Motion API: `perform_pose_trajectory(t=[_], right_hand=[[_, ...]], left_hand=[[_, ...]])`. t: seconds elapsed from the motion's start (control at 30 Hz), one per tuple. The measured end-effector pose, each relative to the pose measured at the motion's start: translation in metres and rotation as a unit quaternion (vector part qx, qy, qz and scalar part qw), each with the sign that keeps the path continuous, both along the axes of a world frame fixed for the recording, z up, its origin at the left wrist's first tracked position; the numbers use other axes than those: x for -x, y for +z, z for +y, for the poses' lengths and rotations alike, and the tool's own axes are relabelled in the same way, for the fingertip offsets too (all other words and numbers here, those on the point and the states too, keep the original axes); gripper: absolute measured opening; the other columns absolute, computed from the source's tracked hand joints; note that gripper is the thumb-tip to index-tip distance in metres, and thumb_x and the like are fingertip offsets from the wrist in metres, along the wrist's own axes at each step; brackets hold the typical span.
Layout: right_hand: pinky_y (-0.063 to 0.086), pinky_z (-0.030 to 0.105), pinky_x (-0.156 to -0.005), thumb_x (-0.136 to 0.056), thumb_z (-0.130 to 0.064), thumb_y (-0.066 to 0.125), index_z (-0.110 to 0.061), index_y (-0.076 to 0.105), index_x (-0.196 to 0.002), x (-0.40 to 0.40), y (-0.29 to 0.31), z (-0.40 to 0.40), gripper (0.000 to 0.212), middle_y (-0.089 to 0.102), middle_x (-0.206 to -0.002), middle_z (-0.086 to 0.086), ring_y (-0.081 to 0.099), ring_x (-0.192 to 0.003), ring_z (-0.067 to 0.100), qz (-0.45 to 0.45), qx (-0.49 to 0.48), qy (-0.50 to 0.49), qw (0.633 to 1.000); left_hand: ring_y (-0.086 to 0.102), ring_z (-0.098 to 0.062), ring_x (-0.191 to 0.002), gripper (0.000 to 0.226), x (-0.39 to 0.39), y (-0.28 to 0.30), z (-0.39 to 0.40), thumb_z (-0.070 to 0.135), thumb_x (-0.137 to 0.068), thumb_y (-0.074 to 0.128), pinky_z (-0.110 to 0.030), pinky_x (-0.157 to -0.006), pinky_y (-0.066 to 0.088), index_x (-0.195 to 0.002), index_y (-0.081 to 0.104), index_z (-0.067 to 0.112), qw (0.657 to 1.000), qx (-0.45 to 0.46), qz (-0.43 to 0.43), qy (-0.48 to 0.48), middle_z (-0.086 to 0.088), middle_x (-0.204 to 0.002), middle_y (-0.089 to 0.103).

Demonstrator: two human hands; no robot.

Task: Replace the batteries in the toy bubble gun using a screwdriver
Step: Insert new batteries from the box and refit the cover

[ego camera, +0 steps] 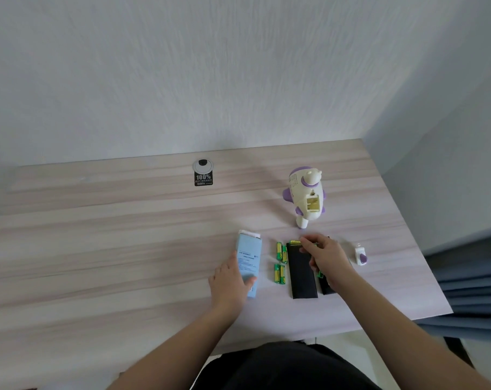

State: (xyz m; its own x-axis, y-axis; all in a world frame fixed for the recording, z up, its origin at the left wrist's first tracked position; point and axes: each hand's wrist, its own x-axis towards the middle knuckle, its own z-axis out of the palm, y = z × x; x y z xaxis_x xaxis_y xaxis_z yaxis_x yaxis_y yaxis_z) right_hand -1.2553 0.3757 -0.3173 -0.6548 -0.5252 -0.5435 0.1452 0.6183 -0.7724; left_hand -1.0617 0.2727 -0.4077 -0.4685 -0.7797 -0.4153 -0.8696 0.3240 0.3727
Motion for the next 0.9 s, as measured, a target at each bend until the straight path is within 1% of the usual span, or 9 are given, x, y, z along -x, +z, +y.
perform_pose_trajectory(t=[0.1,0.2,0.33,0.4,0.47,0.57,0.7,0.8,0.9], right_hand=[[0.046,0.028,-0.053,-0.095,-0.027,0.057,-0.025,0.066,-0.104,0.001,0.004,-0.001,0.013,0.071,-0.09,0.0,0.049,-0.051,0.012,-0.009,0.009,0.003,1.0],[0.046,0.03,-0.053,-0.096,-0.023,0.056,-0.024,0.066,-0.105,0.002,0.009,0.0,0.014,0.072,-0.09,0.001,0.048,-0.051,0.013,-0.027,0.032,0.018,0.999],[0.047,0.024,-0.05,-0.094,-0.025,0.058,-0.024,0.061,-0.107,0.009,0.023,0.0,0.013,0.074,-0.092,-0.003,0.048,-0.05,0.01,-0.02,0.058,0.046,0.997],[0.046,0.023,-0.049,-0.093,-0.027,0.061,-0.024,0.061,-0.105,0.014,0.033,-0.001,0.013,0.074,-0.092,-0.006,0.047,-0.048,0.009,-0.009,0.081,0.06,0.995],[0.047,0.023,-0.051,-0.09,-0.027,0.064,-0.026,0.064,-0.099,0.021,0.042,-0.003,0.009,0.073,-0.092,-0.006,0.048,-0.048,0.008,0.018,0.101,0.073,0.992],[0.049,0.026,-0.054,-0.088,-0.027,0.067,-0.034,0.066,-0.091,0.036,0.058,-0.003,0.007,0.07,-0.086,-0.006,0.05,-0.049,0.009,0.089,0.136,0.073,0.984],[0.039,0.01,-0.047,-0.089,-0.023,0.066,-0.026,0.067,-0.095,0.053,0.087,-0.006,0.007,0.063,-0.076,-0.008,0.051,-0.047,0.006,0.157,0.188,0.043,0.969],[0.039,0.008,-0.049,-0.089,-0.025,0.067,-0.026,0.071,-0.096,0.069,0.105,-0.005,0.008,0.063,-0.084,-0.007,0.056,-0.053,0.009,0.209,0.2,0.067,0.955],[0.042,0.011,-0.054,-0.087,-0.025,0.069,-0.025,0.073,-0.096,0.079,0.111,-0.004,0.01,0.062,-0.089,-0.01,0.056,-0.054,0.003,0.234,0.211,0.102,0.944]], left_hand=[[0.053,-0.021,-0.114,0.077,-0.004,0.003,-0.004,0.042,-0.085,0.064,-0.038,-0.088,0.049,-0.148,0.023,0.024,0.996,-0.043,0.073,0.035,-0.001,-0.131,0.05],[0.055,-0.02,-0.115,0.071,-0.004,0.009,-0.007,0.034,-0.087,0.064,-0.034,-0.085,0.048,-0.146,0.028,0.02,0.989,-0.063,0.116,0.066,0.0,-0.133,0.049],[0.07,-0.013,-0.082,0.043,0.001,0.026,-0.008,0.024,-0.087,0.068,-0.037,-0.071,0.06,-0.123,0.046,0.022,0.952,-0.145,0.229,0.145,0.0,-0.12,0.062],[0.07,-0.009,-0.077,0.037,0.009,0.045,-0.008,0.019,-0.089,0.068,-0.025,-0.062,0.058,-0.119,0.048,0.026,0.937,-0.162,0.271,0.149,0.005,-0.11,0.065],[0.069,-0.01,-0.083,0.037,0.018,0.065,-0.006,0.018,-0.089,0.067,-0.019,-0.062,0.055,-0.122,0.051,0.025,0.93,-0.169,0.299,0.133,0.005,-0.109,0.066],[0.07,-0.011,-0.079,0.03,0.033,0.1,-0.002,0.021,-0.09,0.067,-0.019,-0.063,0.053,-0.117,0.055,0.027,0.921,-0.179,0.323,0.122,0.004,-0.105,0.069],[0.07,-0.006,-0.074,0.028,0.046,0.134,0.002,0.024,-0.09,0.067,-0.011,-0.053,0.046,-0.115,0.055,0.027,0.917,-0.183,0.343,0.096,0.006,-0.102,0.07],[0.07,-0.004,-0.077,0.031,0.057,0.154,0.013,0.028,-0.09,0.066,-0.014,-0.054,0.047,-0.116,0.05,0.029,0.921,-0.18,0.336,0.084,0.009,-0.102,0.07],[0.071,-0.007,-0.083,0.034,0.064,0.164,0.024,0.034,-0.089,0.067,-0.019,-0.058,0.052,-0.117,0.047,0.033,0.927,-0.181,0.32,0.08,0.011,-0.102,0.071]])
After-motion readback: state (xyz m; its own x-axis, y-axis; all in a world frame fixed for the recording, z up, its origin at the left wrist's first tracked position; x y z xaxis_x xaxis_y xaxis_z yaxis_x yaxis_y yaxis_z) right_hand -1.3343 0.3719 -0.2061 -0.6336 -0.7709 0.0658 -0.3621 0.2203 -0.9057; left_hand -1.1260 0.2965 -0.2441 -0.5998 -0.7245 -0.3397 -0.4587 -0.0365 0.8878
